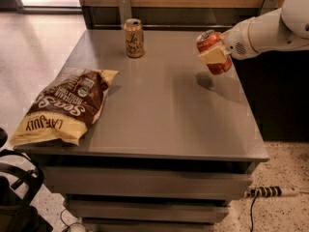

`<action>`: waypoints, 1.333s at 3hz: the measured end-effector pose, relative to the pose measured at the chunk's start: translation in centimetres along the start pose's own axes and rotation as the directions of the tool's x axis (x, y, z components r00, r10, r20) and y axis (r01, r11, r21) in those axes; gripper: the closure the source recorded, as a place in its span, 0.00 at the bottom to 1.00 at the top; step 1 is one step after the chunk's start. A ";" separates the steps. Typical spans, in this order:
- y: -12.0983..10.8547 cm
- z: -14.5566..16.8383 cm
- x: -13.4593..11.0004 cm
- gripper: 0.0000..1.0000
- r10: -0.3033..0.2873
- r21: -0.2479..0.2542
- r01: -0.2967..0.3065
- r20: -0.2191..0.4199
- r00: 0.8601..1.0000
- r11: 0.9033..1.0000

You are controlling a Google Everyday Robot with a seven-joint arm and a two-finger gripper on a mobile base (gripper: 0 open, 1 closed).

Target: Knock coke can over

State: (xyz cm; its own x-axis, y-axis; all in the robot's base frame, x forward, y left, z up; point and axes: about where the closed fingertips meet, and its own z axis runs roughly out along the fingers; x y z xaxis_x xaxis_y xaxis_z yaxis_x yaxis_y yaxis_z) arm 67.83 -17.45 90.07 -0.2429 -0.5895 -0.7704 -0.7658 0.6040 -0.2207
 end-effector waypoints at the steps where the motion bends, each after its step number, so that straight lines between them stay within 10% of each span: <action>1: 1.0 1.2 0.3 1.00 -0.031 -0.011 0.030 -0.051 0.998 0.999; 4: 3.4 5.1 1.7 1.00 -0.153 -0.063 0.142 -0.257 0.954 0.988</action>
Offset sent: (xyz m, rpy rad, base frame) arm -0.0019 0.0265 -0.0405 -0.2289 0.0800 0.0322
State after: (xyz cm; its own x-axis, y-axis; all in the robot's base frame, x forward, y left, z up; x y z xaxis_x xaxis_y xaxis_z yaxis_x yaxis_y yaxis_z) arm 67.81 -13.65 84.99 -0.2677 -0.7930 -0.5473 -0.8284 0.4795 -0.2894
